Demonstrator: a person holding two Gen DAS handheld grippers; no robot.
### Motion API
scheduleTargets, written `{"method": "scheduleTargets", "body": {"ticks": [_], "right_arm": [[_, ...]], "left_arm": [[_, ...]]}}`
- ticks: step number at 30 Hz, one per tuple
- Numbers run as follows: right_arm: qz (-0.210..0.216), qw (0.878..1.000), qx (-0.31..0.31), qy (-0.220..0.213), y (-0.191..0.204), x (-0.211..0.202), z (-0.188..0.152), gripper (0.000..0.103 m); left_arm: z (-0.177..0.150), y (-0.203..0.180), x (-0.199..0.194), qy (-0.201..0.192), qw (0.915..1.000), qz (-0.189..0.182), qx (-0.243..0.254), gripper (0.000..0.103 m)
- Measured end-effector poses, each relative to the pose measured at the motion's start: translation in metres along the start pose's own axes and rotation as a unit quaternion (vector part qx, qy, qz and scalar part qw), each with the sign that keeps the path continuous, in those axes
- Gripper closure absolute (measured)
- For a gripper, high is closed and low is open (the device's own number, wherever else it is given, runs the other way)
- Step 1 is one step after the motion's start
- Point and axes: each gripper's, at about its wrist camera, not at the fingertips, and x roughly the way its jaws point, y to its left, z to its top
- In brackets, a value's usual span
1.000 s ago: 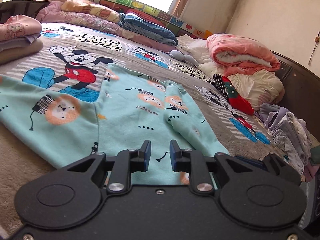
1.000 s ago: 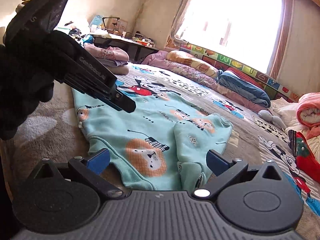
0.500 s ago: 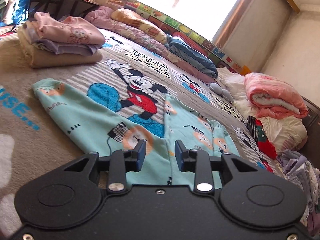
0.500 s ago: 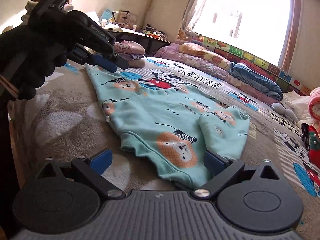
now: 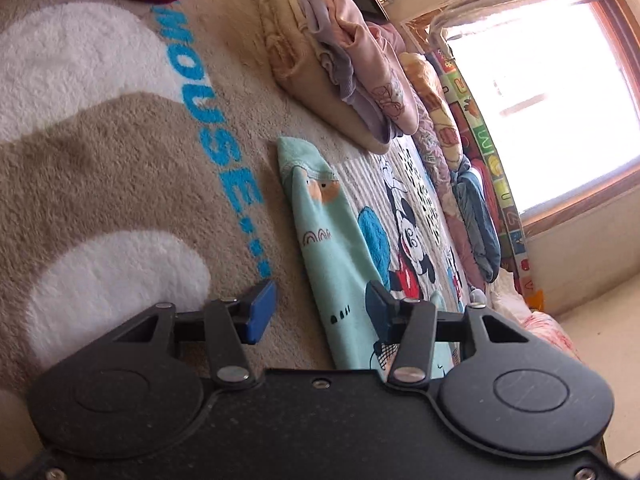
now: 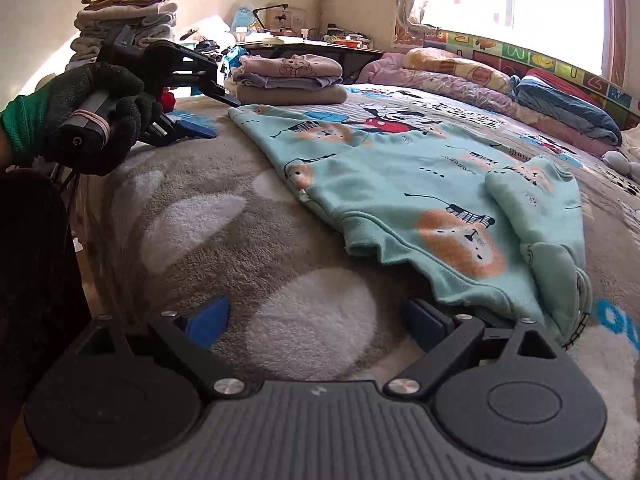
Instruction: Fold clothes
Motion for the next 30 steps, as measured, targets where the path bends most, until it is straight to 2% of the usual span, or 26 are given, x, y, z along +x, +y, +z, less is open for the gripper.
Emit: {"method": "scheduleTargets", "body": {"ticks": [2, 5, 6, 8, 10, 12, 14, 17, 19, 22, 24, 26, 30], "right_arm": [[0.010, 1.000, 0.007, 0.002, 0.001, -0.002, -0.002, 0.008], [0.024, 1.000, 0.015, 0.001, 0.001, -0.009, -0.005, 0.008], [0.029, 0.999, 0.018, 0.001, 0.001, -0.011, -0.005, 0.009], [0.038, 0.999, 0.023, 0.000, 0.002, -0.016, -0.007, 0.011], [0.047, 0.999, 0.028, -0.001, 0.002, -0.020, -0.008, 0.011], [0.056, 0.998, 0.033, -0.002, 0.002, -0.025, -0.010, 0.011], [0.058, 0.998, 0.036, -0.002, 0.002, -0.026, -0.011, 0.011], [0.042, 0.999, 0.025, -0.005, 0.006, -0.027, -0.010, 0.011], [0.044, 0.998, 0.035, -0.016, 0.003, -0.030, -0.009, 0.014], [0.046, 0.996, 0.066, -0.034, -0.007, -0.036, -0.007, 0.018], [0.044, 0.992, 0.106, -0.051, -0.020, -0.040, -0.006, 0.018], [0.044, 0.986, 0.147, -0.066, -0.033, -0.044, -0.005, 0.018], [0.038, 0.969, 0.228, -0.085, -0.058, -0.048, -0.008, 0.021]], "left_arm": [[0.003, -0.002, 0.006, -0.003, 1.0000, 0.000, 0.004, 0.056], [0.006, -0.005, 0.014, -0.008, 0.9999, 0.003, 0.015, 0.063], [0.007, -0.006, 0.017, -0.009, 0.9998, 0.004, 0.018, 0.069], [0.009, -0.009, 0.022, -0.012, 0.9996, 0.007, 0.026, 0.070], [0.011, -0.011, 0.028, -0.015, 0.9993, 0.009, 0.033, 0.080], [0.011, -0.015, 0.032, -0.019, 0.9986, 0.012, 0.047, 0.084], [0.005, -0.031, 0.030, -0.029, 0.9953, 0.012, 0.092, 0.092], [-0.010, -0.062, 0.026, -0.039, 0.9839, -0.015, 0.174, 0.095], [-0.027, -0.086, 0.023, -0.041, 0.9697, -0.040, 0.237, 0.096], [-0.060, -0.117, 0.023, -0.037, 0.9373, -0.067, 0.340, 0.096], [-0.085, -0.133, 0.026, -0.027, 0.9113, -0.078, 0.403, 0.096], [-0.113, -0.145, 0.032, -0.011, 0.8806, -0.082, 0.467, 0.096], [-0.161, -0.152, 0.046, 0.035, 0.8284, -0.081, 0.553, 0.096]]}}
